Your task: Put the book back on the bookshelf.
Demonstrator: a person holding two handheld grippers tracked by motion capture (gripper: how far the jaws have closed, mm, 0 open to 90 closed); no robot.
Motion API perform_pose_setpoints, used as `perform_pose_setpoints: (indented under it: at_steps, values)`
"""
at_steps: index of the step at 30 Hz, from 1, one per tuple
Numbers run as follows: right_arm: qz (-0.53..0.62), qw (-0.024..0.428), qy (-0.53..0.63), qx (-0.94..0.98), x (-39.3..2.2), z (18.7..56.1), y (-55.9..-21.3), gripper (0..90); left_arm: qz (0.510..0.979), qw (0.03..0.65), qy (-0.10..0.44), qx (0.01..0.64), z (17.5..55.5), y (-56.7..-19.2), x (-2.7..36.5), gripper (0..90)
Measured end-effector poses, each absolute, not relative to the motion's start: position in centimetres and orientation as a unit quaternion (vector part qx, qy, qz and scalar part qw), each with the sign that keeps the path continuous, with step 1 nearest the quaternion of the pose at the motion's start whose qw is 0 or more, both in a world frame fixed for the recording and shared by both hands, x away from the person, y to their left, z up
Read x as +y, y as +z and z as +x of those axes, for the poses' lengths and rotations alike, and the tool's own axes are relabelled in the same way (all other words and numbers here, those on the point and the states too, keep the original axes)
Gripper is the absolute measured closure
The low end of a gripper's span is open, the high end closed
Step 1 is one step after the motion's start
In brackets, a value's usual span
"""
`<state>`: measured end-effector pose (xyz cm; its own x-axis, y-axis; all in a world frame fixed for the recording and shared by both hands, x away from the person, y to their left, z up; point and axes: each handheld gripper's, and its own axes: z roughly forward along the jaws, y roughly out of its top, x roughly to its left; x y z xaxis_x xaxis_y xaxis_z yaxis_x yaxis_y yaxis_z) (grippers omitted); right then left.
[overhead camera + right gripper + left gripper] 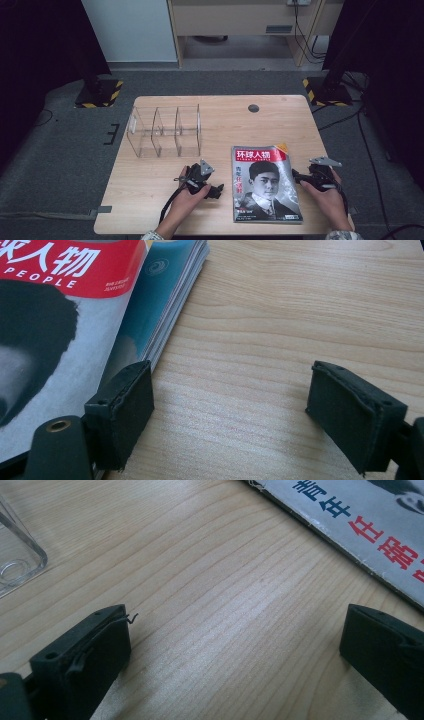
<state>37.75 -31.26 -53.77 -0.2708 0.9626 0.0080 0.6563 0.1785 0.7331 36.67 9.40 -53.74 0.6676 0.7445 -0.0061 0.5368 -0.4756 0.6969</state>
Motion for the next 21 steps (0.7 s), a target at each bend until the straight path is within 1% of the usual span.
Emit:
perform_pose_setpoints:
  at_steps: [9,11,13,14,15,17,21]
  values:
    - [0.557,0.236,0.318,0.73,-31.3,37.8,-53.7,18.3,0.849,0.347,0.147,0.37,36.6,-53.7,9.4,0.0]
    - [0.563,0.228,0.311,0.731,-31.3,37.9,-53.4,17.3,0.847,0.353,0.143,0.37,36.6,-53.6,9.4,3.5]
    - [0.564,0.231,0.312,0.729,-31.3,37.8,-53.3,17.0,0.844,0.361,0.138,0.372,36.6,-53.4,9.3,4.2]
    - [0.565,0.244,0.318,0.721,-31.4,37.7,-52.8,16.1,0.84,0.371,0.142,0.371,36.5,-53.0,9.2,4.5]
    - [0.565,0.244,0.318,0.721,-31.4,37.7,-52.8,16.1,0.84,0.371,0.142,0.371,36.5,-53.0,9.2,4.7]
    - [0.576,0.263,0.325,0.702,-31.4,37.5,-51.9,14.4,0.836,0.38,0.135,0.371,36.4,-52.9,9.0,5.3]
    - [0.564,0.26,0.336,0.708,-31.0,37.3,-51.3,14.3,0.837,0.385,0.127,0.368,36.1,-52.8,8.5,6.3]
